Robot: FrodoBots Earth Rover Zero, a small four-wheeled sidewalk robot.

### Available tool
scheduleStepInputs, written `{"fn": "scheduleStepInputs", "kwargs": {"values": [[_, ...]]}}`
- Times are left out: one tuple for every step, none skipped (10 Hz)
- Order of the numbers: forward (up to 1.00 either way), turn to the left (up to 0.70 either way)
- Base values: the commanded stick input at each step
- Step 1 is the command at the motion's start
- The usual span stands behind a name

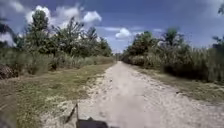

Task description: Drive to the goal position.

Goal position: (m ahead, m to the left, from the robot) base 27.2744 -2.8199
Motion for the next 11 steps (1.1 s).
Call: {"fn": "scheduleStepInputs", "kwargs": {"values": [[0.85, 0.0], [0.85, 0.0], [0.85, 0.0], [0.85, 0.0], [0.85, 0.0], [0.85, -0.01], [0.85, -0.18], [0.85, -0.3], [0.85, -0.11], [0.85, 0.0], [0.85, 0.0]]}}
